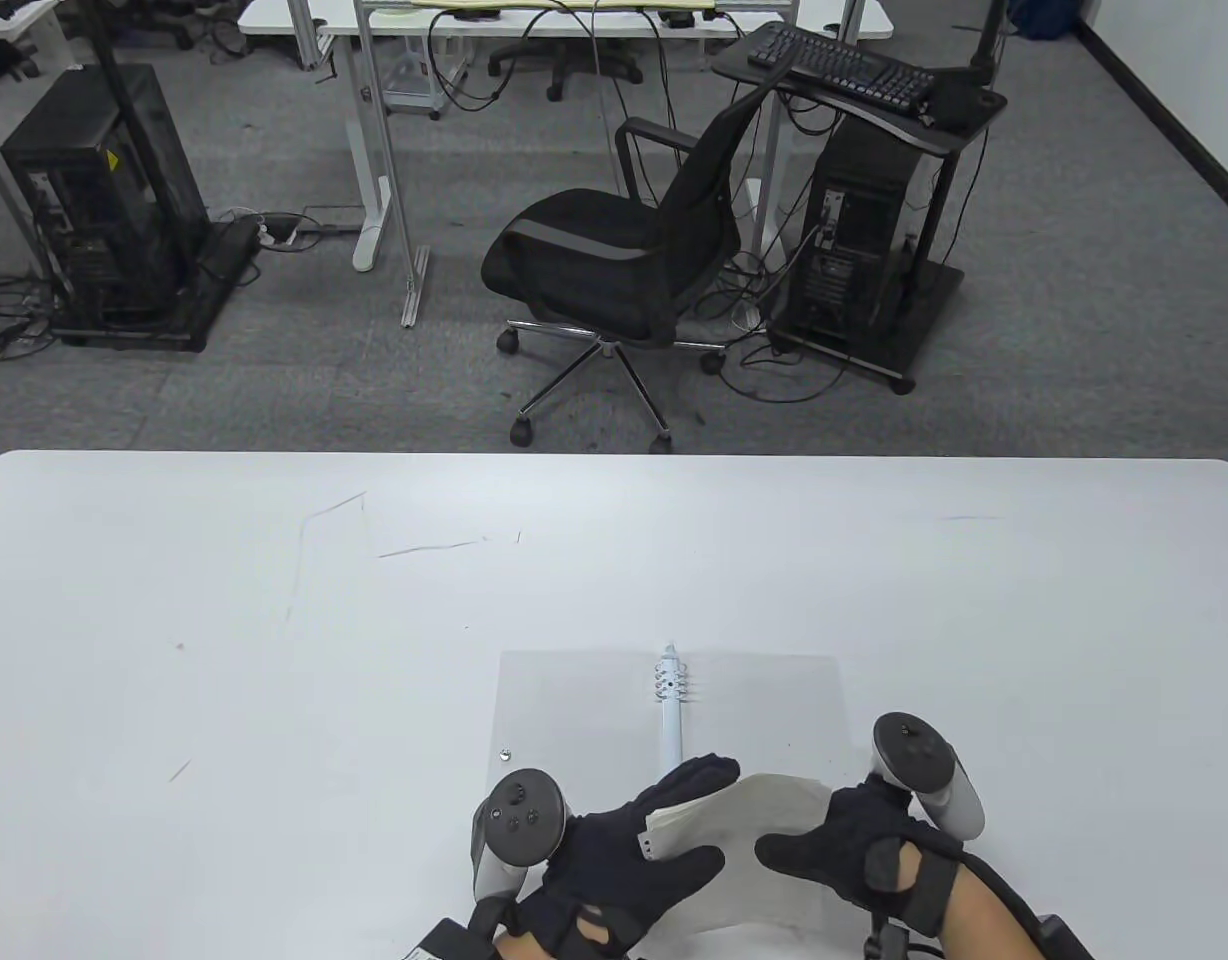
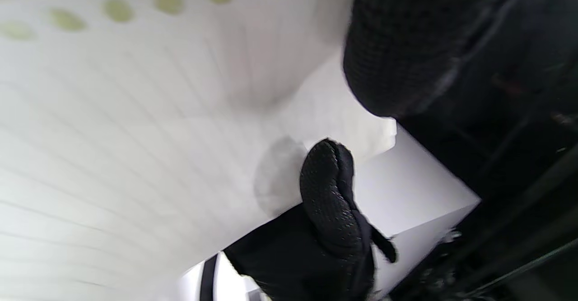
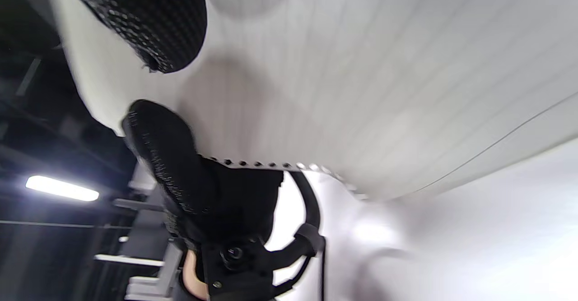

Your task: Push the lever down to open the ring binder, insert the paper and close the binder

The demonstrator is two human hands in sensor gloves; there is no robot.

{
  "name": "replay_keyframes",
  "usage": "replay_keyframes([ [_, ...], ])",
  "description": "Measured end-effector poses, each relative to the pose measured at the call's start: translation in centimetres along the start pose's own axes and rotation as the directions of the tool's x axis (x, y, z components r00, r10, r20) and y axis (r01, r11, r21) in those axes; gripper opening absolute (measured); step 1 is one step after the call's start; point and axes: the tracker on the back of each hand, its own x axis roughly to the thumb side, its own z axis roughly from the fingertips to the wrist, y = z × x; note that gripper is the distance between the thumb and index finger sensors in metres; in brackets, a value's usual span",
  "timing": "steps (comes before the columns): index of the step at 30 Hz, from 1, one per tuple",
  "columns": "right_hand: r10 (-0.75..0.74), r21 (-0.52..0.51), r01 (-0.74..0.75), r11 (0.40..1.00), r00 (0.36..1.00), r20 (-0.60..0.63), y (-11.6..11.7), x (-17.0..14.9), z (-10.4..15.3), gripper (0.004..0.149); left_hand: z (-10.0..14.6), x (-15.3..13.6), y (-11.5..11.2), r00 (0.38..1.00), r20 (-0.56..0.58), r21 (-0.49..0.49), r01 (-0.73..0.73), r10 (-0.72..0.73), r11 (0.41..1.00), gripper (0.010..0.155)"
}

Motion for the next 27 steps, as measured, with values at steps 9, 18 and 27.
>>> replay_keyframes([
  [9,-0.054,0.037,0.051,0.998,0.995,0.079,0.9,0.9,-0.3,0.062,0.3,-0.1,-0.6,0.981,0.064,0.048,-0.187,0.183,0.981,0.044],
  [18,0.018,-0.072,-0.006,0.997,0.987,0.162,-0.6,3.1,1.3,0.060,0.5,0.5,0.2,0.988,0.033,0.100,-0.154,0.152,0.983,0.039],
  [27,-0.016,-0.052,0.025,0.998,0.986,0.169,0.4,3.8,1.1,0.056,0.8,0.7,-0.7,0.976,0.102,0.112,-0.202,0.191,0.973,0.042],
])
